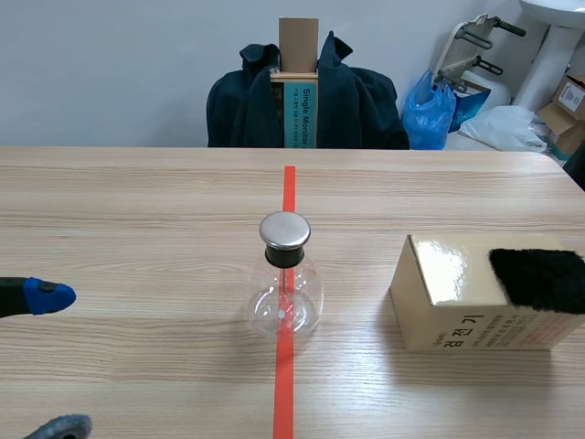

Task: Do the electroscope experiment.
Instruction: 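Rub the plate on the fur, then bring the plate to the electroscope and point at the metal foil, then move the plate toward and away from the electroscope, then hold the plate still at the electroscope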

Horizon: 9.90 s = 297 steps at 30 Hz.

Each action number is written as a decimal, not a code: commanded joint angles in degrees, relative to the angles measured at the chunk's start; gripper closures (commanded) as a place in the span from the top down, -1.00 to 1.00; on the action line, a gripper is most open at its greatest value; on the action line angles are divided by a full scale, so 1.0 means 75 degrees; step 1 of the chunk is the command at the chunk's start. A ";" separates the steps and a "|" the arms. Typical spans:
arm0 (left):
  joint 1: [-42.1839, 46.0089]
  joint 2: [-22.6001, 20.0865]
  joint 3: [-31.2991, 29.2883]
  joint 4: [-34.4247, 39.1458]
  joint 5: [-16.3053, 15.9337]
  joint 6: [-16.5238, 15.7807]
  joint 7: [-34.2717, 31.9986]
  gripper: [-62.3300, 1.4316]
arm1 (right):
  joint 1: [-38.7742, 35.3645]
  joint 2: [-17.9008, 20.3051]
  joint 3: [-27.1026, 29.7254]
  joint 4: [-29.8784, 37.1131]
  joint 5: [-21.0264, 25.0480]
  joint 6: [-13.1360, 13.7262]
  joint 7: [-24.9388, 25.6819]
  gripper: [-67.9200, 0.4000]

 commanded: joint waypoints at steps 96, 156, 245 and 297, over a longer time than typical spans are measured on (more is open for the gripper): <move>-0.6449 0.2349 0.4296 -0.4121 0.0565 0.0801 0.2238 -0.91 | 0.2565 0.0504 -0.4957 -0.3984 -0.1580 -0.0662 0.0259 -0.96; -0.6449 0.2349 0.4296 -0.4121 0.0565 0.0801 0.2238 -0.91 | 0.2562 0.0504 -0.4960 -0.3984 -0.2573 -0.0659 -0.0778 -0.96; -0.6449 0.2349 0.4296 -0.4121 0.0734 0.0801 0.2238 -0.91 | 0.2565 0.0507 -0.4945 -0.3981 -0.2605 -0.0688 -0.0472 -0.96; -0.6449 0.2349 0.4296 -0.4121 0.0734 0.0801 0.2235 -0.91 | 0.2562 0.0504 -0.4945 -0.3981 -0.2634 -0.0831 0.1244 -0.96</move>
